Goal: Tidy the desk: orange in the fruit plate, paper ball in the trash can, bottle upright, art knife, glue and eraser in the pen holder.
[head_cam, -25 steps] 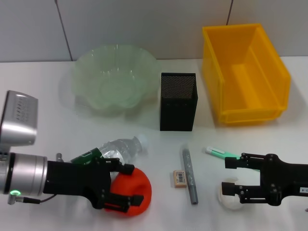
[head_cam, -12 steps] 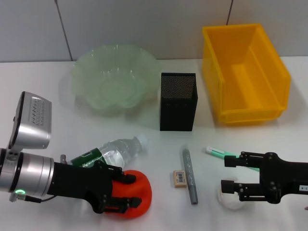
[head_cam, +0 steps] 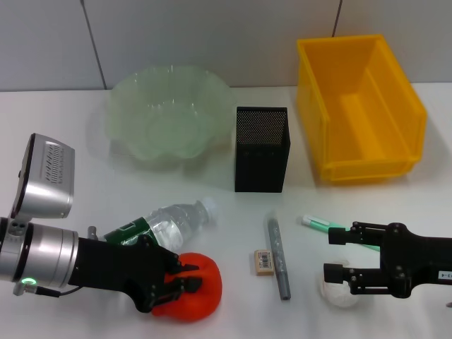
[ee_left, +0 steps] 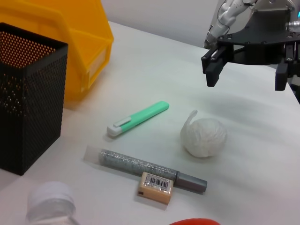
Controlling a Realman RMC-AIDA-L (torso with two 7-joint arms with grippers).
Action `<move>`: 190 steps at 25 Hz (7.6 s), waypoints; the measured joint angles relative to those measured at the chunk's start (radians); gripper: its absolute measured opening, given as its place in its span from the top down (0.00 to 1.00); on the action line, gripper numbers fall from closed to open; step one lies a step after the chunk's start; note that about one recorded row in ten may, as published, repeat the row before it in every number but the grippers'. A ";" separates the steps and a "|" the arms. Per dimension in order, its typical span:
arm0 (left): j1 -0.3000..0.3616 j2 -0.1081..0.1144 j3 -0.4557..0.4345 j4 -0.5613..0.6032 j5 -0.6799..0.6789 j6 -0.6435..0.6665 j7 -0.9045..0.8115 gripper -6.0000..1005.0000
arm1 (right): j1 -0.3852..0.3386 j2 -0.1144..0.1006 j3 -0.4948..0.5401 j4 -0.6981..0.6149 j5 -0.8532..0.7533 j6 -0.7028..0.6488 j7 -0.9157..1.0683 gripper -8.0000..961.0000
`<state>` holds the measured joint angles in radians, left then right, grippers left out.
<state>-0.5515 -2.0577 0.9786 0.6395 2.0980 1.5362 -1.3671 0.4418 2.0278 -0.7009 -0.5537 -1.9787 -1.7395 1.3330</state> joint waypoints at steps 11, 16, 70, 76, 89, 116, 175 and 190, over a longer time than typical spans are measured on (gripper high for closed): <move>-0.009 0.003 -0.162 0.035 -0.084 0.222 -0.010 0.93 | 0.000 0.000 0.000 0.000 0.000 0.000 0.000 0.20; -0.013 0.008 -0.316 0.012 -0.233 0.223 -0.045 0.94 | 0.000 0.000 0.000 0.000 0.000 0.000 0.001 0.20; 0.054 0.112 0.084 -0.058 -0.582 0.141 -0.139 0.19 | 0.050 -0.006 0.038 -0.008 0.003 0.029 0.022 0.21; 0.062 0.101 0.078 -0.068 -0.441 0.210 -0.090 0.19 | 0.067 -0.016 0.028 -0.019 -0.009 0.027 0.057 0.21; 0.083 0.077 0.038 -0.111 -0.440 0.214 0.005 0.19 | 0.293 -0.045 -0.040 -0.338 -0.390 -0.192 0.476 0.20; 0.088 0.075 0.013 -0.123 -0.439 0.197 -0.004 0.19 | 0.343 0.044 -0.496 -0.435 -0.592 0.030 0.474 0.21; 0.078 0.064 -0.001 -0.122 -0.443 0.185 -0.003 0.19 | 0.357 0.012 -0.066 -0.532 -0.539 0.522 0.726 0.54; 0.078 0.064 -0.009 -0.121 -0.443 0.186 0.002 0.19 | 0.239 0.044 -0.058 -0.530 -0.113 0.704 0.581 0.17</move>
<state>-0.4738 -1.9938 0.9695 0.5183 1.6551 1.7222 -1.3648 0.6805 2.0722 -0.7585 -1.0837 -2.0917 -1.0356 1.9136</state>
